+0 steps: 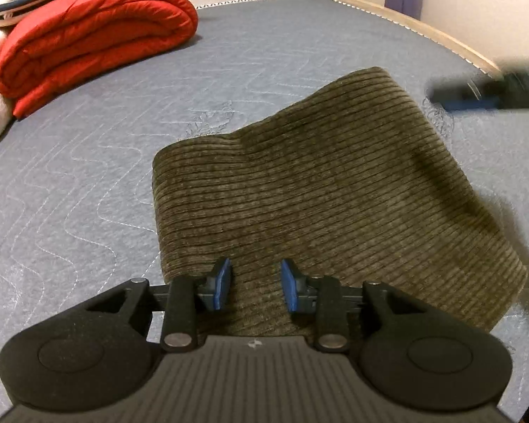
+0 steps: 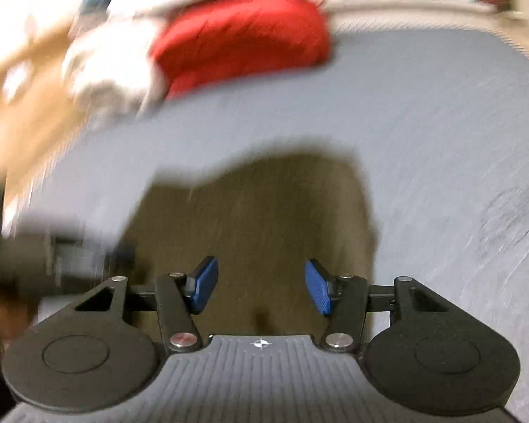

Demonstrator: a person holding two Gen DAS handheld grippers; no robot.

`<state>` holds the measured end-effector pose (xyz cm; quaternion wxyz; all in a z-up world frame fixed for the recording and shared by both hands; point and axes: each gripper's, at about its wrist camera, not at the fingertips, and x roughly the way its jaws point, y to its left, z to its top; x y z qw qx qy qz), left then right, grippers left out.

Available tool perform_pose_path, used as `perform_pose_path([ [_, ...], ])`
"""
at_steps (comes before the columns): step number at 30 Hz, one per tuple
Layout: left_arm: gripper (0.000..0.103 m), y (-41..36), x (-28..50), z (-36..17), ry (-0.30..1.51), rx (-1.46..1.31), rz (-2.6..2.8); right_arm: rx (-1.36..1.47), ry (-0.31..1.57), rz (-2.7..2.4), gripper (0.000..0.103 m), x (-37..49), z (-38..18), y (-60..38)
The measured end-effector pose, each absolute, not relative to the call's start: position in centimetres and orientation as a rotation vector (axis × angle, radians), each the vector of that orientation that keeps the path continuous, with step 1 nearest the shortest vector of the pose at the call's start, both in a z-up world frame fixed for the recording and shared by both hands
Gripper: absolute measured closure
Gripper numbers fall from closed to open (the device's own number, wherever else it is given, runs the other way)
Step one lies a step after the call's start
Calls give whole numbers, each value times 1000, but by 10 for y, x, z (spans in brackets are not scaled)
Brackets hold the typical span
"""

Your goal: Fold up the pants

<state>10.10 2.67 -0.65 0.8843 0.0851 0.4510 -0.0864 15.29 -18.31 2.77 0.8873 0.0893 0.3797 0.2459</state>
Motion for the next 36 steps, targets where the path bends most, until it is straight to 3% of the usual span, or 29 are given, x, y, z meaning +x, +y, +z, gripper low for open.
perform_pose_path([
  [5,64,23,107,-9,942,183,-178,322,733,357,48,193,10,-190],
  [13,63,25,107,-9,938,181,-184,187,799,178,56,233,-25,-150],
  [23,57,35,111,-7,959,142,-205,49,816,66,57,262,-56,-125],
  [30,54,37,111,-5,967,133,-199,89,794,99,54,253,-47,-137],
  [36,48,39,104,3,946,137,-189,98,707,116,40,220,-8,-148],
])
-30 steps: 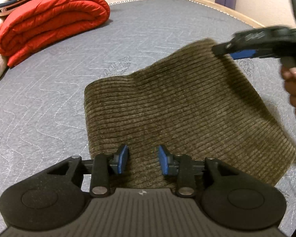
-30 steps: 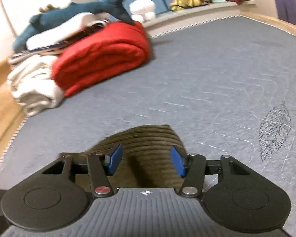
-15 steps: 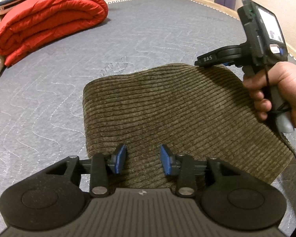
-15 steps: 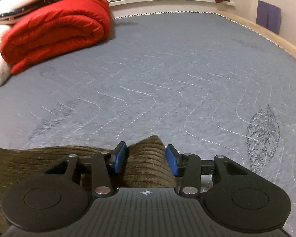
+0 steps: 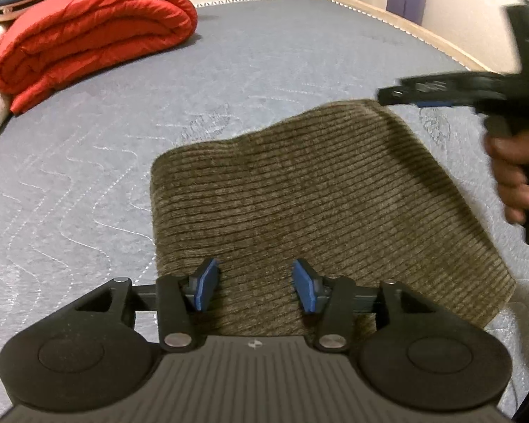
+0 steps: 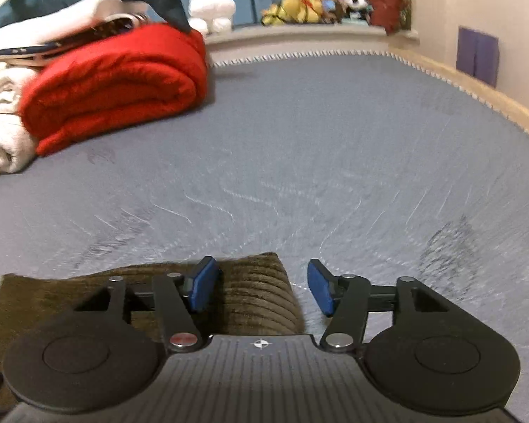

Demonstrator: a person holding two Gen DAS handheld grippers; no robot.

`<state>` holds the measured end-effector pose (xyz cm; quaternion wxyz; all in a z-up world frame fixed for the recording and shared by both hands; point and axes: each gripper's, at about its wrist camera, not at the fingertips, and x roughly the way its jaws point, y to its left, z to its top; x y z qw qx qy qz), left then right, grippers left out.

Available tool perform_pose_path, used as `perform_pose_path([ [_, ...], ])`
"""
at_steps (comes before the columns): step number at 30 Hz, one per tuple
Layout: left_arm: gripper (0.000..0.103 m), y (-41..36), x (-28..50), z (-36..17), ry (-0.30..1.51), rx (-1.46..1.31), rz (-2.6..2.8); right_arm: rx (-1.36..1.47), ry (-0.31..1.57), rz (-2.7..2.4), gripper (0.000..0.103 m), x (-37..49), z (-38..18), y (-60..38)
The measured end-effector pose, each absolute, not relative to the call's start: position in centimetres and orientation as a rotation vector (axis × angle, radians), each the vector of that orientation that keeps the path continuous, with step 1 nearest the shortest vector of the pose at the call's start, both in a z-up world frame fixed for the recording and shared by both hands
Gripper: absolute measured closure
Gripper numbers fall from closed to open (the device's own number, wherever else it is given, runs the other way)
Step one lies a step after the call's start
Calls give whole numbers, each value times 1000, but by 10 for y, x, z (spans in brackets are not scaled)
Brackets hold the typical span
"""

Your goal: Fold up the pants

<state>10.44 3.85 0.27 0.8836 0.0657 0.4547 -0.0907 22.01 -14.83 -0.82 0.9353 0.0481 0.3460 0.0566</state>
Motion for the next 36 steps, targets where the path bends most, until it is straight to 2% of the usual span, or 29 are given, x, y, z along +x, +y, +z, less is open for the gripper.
perform_pose_path([
  [8,48,43,79,18,904,167,-179,5,692,284,37,133,29,-161],
  [11,47,45,67,19,900,155,-169,6,775,371,35,105,21,-167],
  [14,42,46,62,-1,968,131,-175,-95,883,403,29,85,0,-160],
  [15,35,42,60,-13,988,173,-160,-152,932,395,27,79,-14,-156],
  [16,26,37,54,-20,976,223,-138,-150,917,386,21,74,-21,-157],
  [19,20,34,38,-11,967,191,-87,-60,926,319,21,75,-12,-162],
  [22,8,41,15,16,907,87,-50,-16,819,276,16,55,26,-161],
  [25,7,40,-10,45,796,100,56,24,728,261,1,30,71,-157],
  [27,6,39,-24,57,763,101,75,59,697,221,1,15,95,-157],
  [28,0,40,-29,62,756,85,79,73,688,199,1,6,105,-157],
  [29,0,40,-34,65,748,58,83,83,681,180,1,-2,112,-156],
  [32,0,42,-40,57,761,-39,60,95,659,146,1,-24,115,-156],
  [36,0,35,-33,34,935,-77,102,57,644,132,1,-47,76,-151],
])
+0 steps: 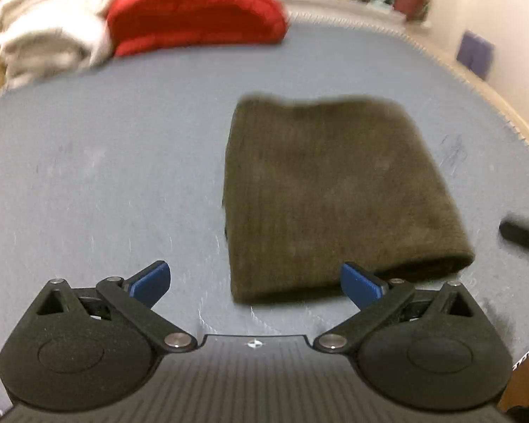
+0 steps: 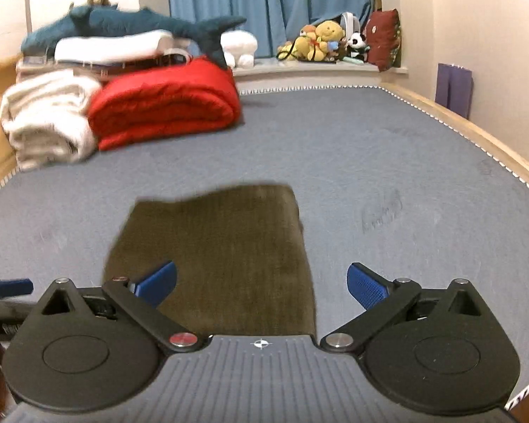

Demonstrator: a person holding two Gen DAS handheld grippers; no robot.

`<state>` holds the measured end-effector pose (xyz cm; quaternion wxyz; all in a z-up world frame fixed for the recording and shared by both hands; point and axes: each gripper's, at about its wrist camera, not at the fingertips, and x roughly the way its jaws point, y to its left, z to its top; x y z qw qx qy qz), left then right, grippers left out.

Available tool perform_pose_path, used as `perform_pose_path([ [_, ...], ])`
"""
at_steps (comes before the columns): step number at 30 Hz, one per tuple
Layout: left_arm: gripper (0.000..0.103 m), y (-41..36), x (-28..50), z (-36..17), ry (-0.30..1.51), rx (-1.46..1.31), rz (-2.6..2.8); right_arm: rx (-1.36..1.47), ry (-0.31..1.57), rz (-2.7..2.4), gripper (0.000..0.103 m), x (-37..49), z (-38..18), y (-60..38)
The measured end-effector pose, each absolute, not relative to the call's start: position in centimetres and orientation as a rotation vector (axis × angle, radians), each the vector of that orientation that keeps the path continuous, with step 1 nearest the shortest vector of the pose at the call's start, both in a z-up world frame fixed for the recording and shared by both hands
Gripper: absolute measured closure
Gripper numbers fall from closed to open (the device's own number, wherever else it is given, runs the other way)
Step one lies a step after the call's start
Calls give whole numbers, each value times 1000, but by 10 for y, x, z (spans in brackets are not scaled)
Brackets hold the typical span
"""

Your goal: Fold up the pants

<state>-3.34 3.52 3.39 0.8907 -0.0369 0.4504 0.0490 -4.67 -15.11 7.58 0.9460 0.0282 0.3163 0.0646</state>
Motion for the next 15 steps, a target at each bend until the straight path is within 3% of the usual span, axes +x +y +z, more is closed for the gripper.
perform_pose_path([
  [3,0,29,-26,35,916,-29,84,57,801,83,1,-38,49,-142],
  [15,0,20,-27,23,921,-40,86,48,868,59,1,-22,31,-139],
])
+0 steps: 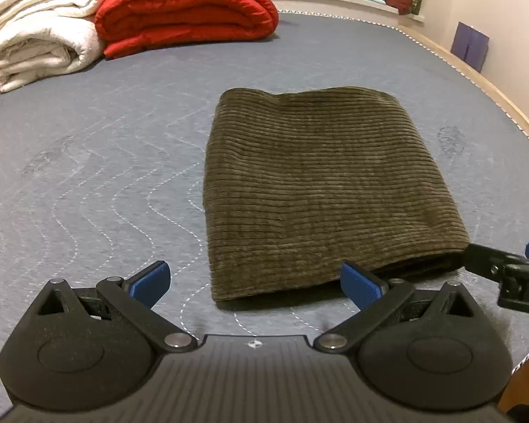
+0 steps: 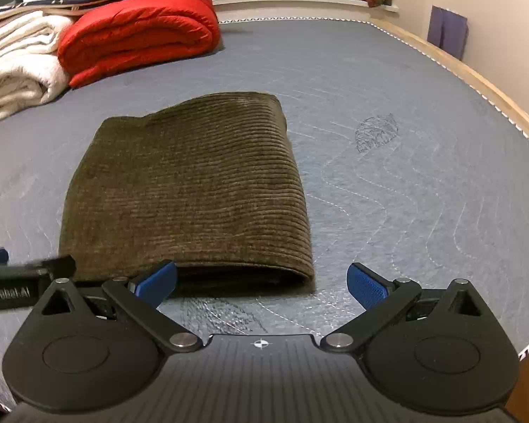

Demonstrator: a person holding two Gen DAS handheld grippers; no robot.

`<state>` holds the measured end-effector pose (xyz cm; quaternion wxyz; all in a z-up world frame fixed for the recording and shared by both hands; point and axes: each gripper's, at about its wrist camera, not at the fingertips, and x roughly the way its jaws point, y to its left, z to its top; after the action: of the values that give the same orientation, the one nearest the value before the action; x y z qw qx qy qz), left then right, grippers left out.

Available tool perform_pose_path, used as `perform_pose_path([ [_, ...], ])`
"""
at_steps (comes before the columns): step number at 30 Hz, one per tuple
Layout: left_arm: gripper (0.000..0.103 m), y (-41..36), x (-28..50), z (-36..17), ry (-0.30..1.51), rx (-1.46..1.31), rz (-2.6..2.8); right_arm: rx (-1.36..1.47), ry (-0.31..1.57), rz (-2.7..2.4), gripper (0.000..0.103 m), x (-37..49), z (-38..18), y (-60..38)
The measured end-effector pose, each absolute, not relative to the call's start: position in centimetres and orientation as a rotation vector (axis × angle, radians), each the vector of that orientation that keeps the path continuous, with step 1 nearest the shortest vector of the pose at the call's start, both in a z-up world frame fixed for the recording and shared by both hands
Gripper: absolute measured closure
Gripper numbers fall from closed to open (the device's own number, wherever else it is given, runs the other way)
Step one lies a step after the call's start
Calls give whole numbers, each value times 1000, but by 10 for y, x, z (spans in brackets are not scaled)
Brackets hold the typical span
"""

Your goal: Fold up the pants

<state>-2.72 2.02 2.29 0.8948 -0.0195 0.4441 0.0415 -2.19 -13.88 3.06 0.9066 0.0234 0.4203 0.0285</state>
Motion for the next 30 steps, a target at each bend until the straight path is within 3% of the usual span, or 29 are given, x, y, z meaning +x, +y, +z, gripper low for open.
perform_pose_path([
  [30,0,16,-33,25,915,-51,79,12,844,63,1,-28,38,-126],
])
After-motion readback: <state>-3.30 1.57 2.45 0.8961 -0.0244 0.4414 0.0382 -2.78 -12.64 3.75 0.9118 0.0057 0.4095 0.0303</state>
